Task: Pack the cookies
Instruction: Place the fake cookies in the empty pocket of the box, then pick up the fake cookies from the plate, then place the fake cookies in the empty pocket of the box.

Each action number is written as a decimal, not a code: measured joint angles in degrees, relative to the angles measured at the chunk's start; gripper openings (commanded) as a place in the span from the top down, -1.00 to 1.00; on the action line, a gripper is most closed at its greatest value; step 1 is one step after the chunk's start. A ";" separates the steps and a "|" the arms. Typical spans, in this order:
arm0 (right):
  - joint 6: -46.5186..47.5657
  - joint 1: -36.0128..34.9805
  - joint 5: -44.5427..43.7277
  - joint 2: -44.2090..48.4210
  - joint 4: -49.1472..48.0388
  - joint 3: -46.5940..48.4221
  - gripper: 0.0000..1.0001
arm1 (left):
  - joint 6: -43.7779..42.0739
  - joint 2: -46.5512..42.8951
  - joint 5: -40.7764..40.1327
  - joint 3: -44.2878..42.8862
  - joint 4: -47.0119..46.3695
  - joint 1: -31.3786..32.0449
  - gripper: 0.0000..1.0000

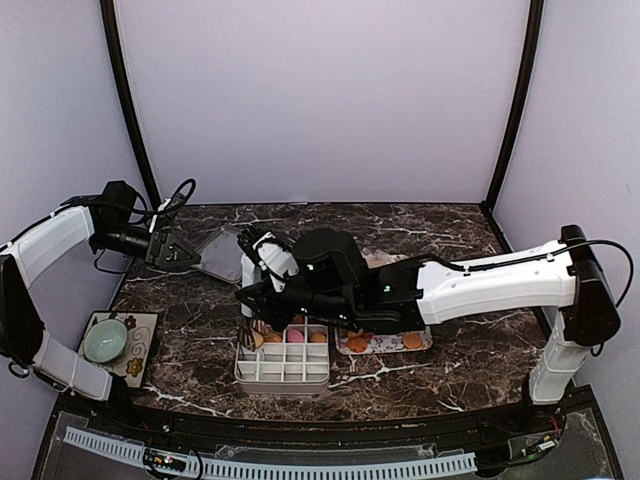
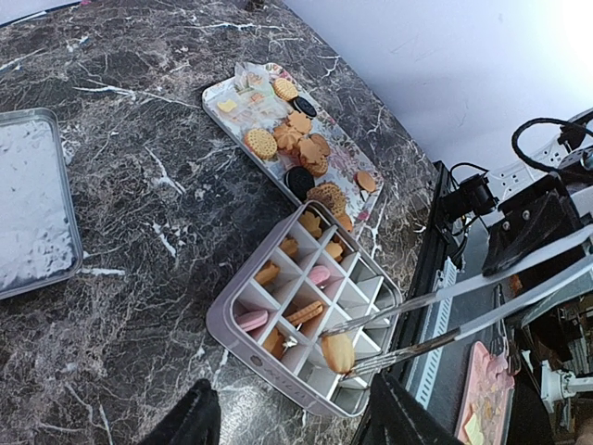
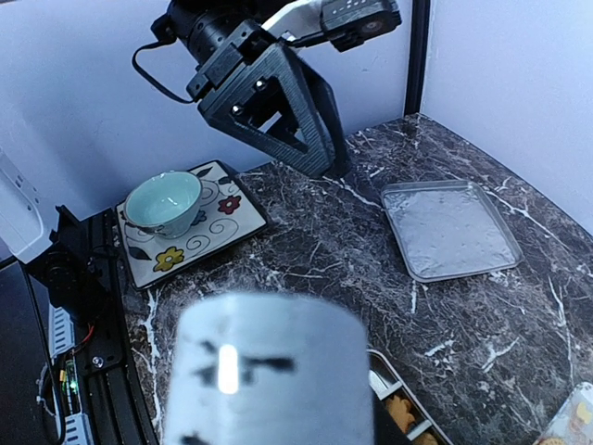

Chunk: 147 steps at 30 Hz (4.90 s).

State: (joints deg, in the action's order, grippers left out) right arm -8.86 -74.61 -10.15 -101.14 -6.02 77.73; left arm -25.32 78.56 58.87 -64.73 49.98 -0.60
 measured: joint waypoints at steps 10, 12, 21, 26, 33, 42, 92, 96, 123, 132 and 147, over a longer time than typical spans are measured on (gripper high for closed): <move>0.00 -0.94 1.42 -4.20 -1.75 0.98 0.52 | 0.00 0.00 0.02 0.00 0.09 -0.04 -0.13; 0.00 -0.94 1.44 -4.20 -1.90 1.01 0.46 | 0.00 0.00 0.02 0.00 0.09 -0.04 -0.13; -0.17 -0.94 1.49 -4.22 -2.14 1.01 0.18 | 0.00 0.00 0.02 0.00 0.09 -0.04 -0.13; -0.20 -0.94 1.38 -4.22 -2.14 1.01 0.13 | 0.02 0.00 0.04 0.00 0.09 -0.04 -0.13; 0.00 -0.94 1.14 -4.22 -2.14 1.01 0.17 | 0.02 0.00 0.07 0.00 0.07 -0.04 -0.13; 0.28 0.87 -0.50 0.24 -1.62 -1.81 0.20 | 0.02 0.00 0.09 0.00 0.09 -0.04 -0.13; -4.90 15.10 -8.11 18.51 -3.65 -28.00 0.70 | -0.02 0.00 0.24 0.00 0.09 -0.04 -0.13; -4.76 15.10 -8.04 18.78 -2.99 -27.63 0.81 | -0.17 0.00 0.26 0.00 0.11 -0.04 -0.12; 0.02 0.20 -3.04 3.72 0.17 -4.22 0.88 | -0.42 0.00 0.24 0.00 0.57 -0.07 -0.12; -0.37 0.02 -1.38 2.60 0.24 -4.22 0.85 | -0.42 0.00 0.26 0.00 0.76 -0.07 -0.13; -1.53 -0.02 -1.38 3.43 0.35 -5.88 0.79 | -0.39 0.02 0.28 0.00 0.79 -0.07 -0.13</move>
State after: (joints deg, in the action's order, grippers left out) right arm -10.39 -74.63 -11.53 -97.71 -5.67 71.85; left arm -25.71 78.59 59.16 -64.73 50.76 -0.67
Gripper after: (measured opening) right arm 0.240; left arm 0.563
